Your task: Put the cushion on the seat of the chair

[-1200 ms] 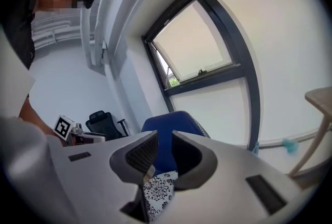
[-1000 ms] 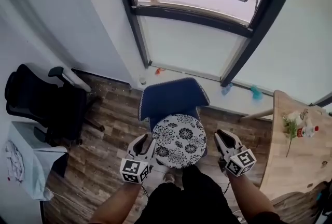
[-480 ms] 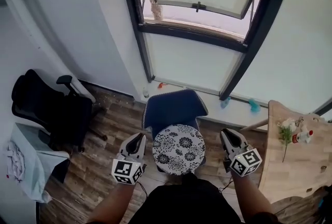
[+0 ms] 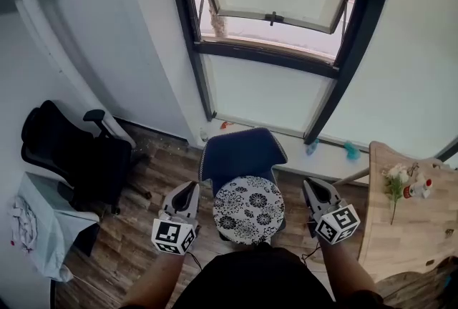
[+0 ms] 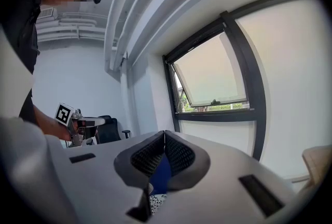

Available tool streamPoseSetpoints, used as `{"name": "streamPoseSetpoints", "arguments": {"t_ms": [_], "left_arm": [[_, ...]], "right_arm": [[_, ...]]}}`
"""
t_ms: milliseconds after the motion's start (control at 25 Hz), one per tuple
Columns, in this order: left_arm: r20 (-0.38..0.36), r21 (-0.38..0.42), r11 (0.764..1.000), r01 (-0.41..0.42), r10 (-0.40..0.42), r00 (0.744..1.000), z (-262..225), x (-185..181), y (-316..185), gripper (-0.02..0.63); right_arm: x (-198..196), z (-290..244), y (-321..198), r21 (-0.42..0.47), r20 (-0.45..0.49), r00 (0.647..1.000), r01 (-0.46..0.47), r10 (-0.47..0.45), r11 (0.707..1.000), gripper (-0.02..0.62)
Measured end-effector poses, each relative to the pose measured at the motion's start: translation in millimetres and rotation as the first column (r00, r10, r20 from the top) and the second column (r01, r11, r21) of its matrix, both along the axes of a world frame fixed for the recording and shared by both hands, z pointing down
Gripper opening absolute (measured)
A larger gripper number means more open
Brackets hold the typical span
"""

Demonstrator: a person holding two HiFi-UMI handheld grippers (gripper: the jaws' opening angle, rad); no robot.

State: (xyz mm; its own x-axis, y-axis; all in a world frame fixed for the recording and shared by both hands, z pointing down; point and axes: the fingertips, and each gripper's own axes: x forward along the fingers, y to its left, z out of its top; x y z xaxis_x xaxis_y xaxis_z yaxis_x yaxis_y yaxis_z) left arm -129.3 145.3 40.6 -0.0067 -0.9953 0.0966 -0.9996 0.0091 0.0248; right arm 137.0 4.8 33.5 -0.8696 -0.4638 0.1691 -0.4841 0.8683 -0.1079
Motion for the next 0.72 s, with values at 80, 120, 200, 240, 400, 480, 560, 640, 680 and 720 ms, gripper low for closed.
{"name": "streamPoseSetpoints", "arguments": {"t_ms": [80, 120, 200, 240, 400, 480, 560, 640, 680, 720], "left_arm": [[0.007, -0.001, 1.000, 0.011, -0.011, 1.000, -1.6, -2.4, 0.6, 0.017], [0.008, -0.002, 1.000, 0.017, -0.017, 1.000, -1.9, -4.1, 1.6, 0.017], [0.007, -0.001, 1.000, 0.028, -0.028, 1.000, -3.0, -7.4, 4.0, 0.017], [0.009, 0.001, 1.000, 0.032, -0.032, 0.999, -3.9, -8.2, 5.0, 0.017], [0.015, 0.007, 0.999, 0.037, -0.038, 0.999, -7.6, -7.4, 8.0, 0.017], [0.013, 0.006, 0.999, 0.040, -0.040, 0.999, -8.3, -7.0, 8.4, 0.017], [0.012, 0.006, 0.999, 0.039, -0.039, 0.999, -8.7, -5.9, 8.4, 0.017], [0.013, 0.006, 0.999, 0.037, -0.037, 0.999, -9.3, -4.4, 8.1, 0.017], [0.013, 0.006, 0.999, 0.036, -0.036, 0.999, -9.6, -3.5, 7.9, 0.017], [0.014, 0.005, 0.999, 0.035, -0.035, 0.999, -9.9, -2.5, 7.7, 0.017]], "right_arm": [[-0.7, 0.9, 0.4, -0.002, -0.001, 1.000, 0.001, -0.001, 1.000, 0.026], [-1.2, 1.4, 1.0, -0.002, -0.001, 1.000, 0.001, -0.001, 1.000, 0.026], [-2.6, 2.1, 2.0, -0.003, -0.001, 1.000, 0.003, -0.003, 1.000, 0.026], [-3.3, 2.4, 2.3, -0.003, -0.001, 1.000, 0.005, -0.005, 1.000, 0.026], [-4.4, 2.4, 3.9, -0.003, 0.000, 1.000, 0.009, -0.009, 1.000, 0.026], [-4.3, 2.2, 4.0, -0.003, 0.003, 1.000, 0.008, -0.007, 1.000, 0.026], [-4.4, 0.4, 4.5, -0.001, 0.012, 1.000, 0.010, -0.010, 1.000, 0.026], [-5.1, -2.9, 5.2, 0.006, 0.016, 1.000, 0.017, -0.017, 1.000, 0.026], [-5.5, -4.7, 5.5, 0.011, 0.016, 1.000, 0.020, -0.020, 1.000, 0.026], [-5.9, -6.5, 5.7, 0.015, 0.015, 1.000, 0.023, -0.023, 1.000, 0.026]]}}
